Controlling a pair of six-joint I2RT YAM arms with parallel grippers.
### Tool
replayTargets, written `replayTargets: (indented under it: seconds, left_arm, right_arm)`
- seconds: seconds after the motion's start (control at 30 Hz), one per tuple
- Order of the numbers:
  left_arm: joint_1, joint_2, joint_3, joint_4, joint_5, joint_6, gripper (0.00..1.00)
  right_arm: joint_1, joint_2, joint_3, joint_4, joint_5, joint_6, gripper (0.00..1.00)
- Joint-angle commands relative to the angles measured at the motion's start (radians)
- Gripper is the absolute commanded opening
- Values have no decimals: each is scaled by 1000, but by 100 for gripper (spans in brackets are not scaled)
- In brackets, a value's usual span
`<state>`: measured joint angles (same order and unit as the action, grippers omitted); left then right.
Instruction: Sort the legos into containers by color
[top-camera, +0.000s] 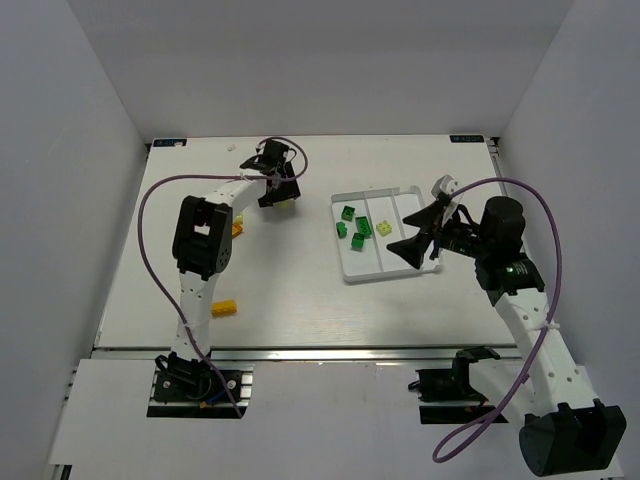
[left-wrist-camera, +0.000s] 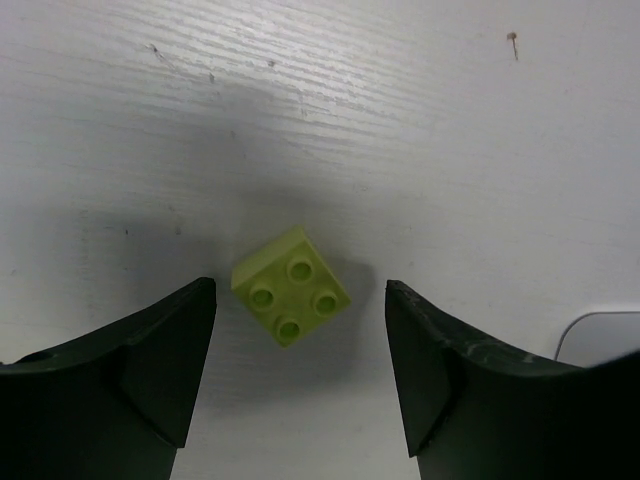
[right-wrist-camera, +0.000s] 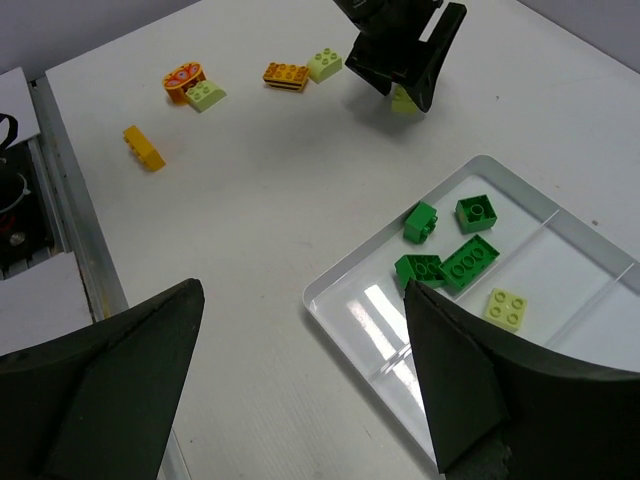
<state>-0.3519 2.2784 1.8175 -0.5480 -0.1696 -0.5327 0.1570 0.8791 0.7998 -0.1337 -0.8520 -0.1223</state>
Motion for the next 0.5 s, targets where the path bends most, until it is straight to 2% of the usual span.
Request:
replayTargets:
  seconds: [0.0,0.13,0.17,0.27,0.37,0.47]
  left_arm:
    - [8,-4,46,-24,27,-42,78]
    - [19,13,40,-15,50,-67,70]
    - [19,12,37,-13,56,-69,64]
    - [19,3,17,-6,73,-66,54]
    - [19,-20,-9,-6,76,-53,50]
    - [19,-43,-29,-9,81,-27,40]
  right_arm:
    - [-7,-25,-7,49,-24,0,86]
    - [-4,-31,-11,52,-18,-2,85]
    - [-5,-31,-10,54,-13,-2,85]
    - [-7,-28,-14,59,-4,-4,85]
    - [-5,-23,-19,62,-2,-4,85]
    - [-5,-22,-22,68,1,-5,84]
